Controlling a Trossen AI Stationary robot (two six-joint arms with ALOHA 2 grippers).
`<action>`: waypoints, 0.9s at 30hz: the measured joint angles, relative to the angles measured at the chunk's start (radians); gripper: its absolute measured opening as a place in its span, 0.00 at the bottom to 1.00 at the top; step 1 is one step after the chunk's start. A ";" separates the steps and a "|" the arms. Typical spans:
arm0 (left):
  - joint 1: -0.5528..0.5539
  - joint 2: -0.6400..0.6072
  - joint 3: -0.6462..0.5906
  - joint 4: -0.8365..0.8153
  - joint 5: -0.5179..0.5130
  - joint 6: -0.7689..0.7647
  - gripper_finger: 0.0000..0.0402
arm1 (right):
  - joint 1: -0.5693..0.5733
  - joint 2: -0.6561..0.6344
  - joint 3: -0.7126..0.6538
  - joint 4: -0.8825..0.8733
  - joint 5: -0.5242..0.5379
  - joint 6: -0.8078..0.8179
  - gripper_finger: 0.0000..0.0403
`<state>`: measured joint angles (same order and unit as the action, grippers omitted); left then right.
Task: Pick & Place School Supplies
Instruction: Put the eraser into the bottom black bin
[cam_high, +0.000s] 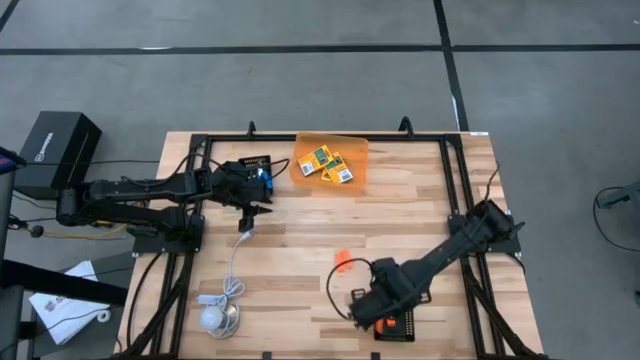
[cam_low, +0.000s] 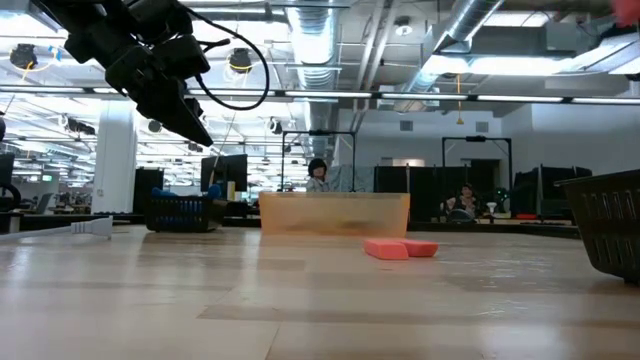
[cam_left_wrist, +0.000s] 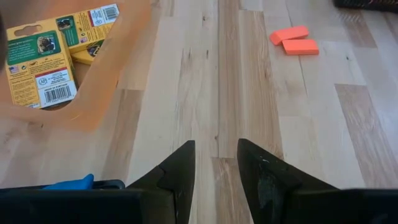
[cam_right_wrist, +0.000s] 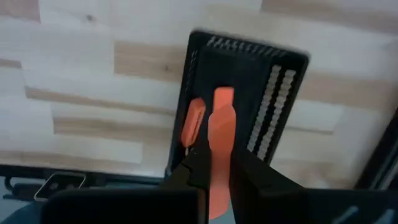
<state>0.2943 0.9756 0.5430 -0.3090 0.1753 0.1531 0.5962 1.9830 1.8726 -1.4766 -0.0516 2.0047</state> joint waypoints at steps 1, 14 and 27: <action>0.000 0.000 0.000 0.002 0.000 0.000 0.29 | 0.008 0.005 -0.008 0.020 -0.001 0.014 0.05; 0.000 0.000 0.000 0.001 0.001 -0.001 0.29 | 0.054 0.019 -0.314 0.331 -0.042 0.119 0.05; 0.000 0.000 0.000 -0.003 0.001 -0.002 0.29 | 0.050 0.010 -0.374 0.370 -0.029 0.113 0.22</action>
<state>0.2943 0.9756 0.5430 -0.3124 0.1761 0.1513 0.6464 1.9926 1.4990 -1.1065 -0.0803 2.1182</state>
